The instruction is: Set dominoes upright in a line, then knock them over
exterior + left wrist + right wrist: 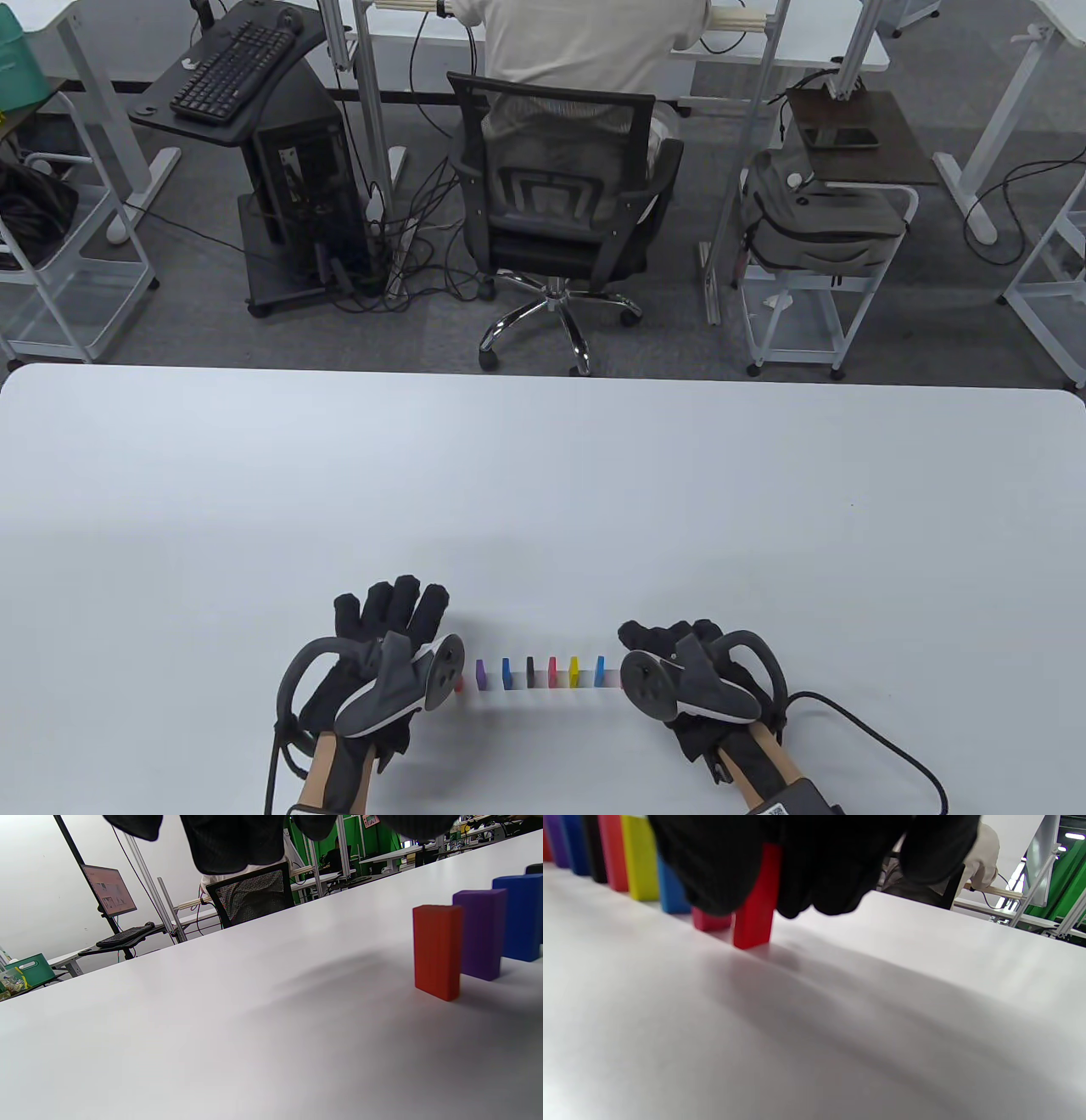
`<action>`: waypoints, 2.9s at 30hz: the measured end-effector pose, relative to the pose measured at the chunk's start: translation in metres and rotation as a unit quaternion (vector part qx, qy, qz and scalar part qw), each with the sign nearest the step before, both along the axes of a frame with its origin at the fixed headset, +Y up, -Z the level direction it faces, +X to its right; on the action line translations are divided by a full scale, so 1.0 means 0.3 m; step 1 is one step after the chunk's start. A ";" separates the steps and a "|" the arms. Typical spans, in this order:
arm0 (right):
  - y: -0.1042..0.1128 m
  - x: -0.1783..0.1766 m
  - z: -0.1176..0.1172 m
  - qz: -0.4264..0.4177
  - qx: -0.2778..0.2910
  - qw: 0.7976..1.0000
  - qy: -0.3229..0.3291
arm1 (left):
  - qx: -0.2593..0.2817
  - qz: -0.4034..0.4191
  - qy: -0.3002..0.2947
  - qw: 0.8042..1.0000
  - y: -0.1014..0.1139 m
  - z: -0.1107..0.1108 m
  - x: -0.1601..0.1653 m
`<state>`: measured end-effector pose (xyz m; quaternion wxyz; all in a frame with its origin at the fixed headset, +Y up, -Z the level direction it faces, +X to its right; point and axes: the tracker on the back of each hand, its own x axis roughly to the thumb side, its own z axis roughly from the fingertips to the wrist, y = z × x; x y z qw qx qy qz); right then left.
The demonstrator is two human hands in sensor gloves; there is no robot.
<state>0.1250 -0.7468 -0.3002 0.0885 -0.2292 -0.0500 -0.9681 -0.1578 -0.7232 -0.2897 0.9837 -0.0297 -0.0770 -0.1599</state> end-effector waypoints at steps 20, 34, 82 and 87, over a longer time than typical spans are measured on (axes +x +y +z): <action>0.093 0.066 0.000 0.011 -0.085 0.995 -0.053 | 0.012 0.004 -0.001 1.000 0.012 0.002 -0.001; 0.088 0.041 0.020 0.128 -0.089 0.985 -0.074 | 0.009 -0.012 0.000 1.000 -0.005 0.004 0.005; 0.110 0.142 -0.021 -0.014 0.103 0.985 -0.139 | 0.058 0.007 0.034 0.998 -0.013 -0.003 -0.024; 0.117 0.147 -0.020 -0.017 0.105 0.984 -0.141 | 0.054 -0.002 0.033 0.998 -0.017 -0.002 -0.023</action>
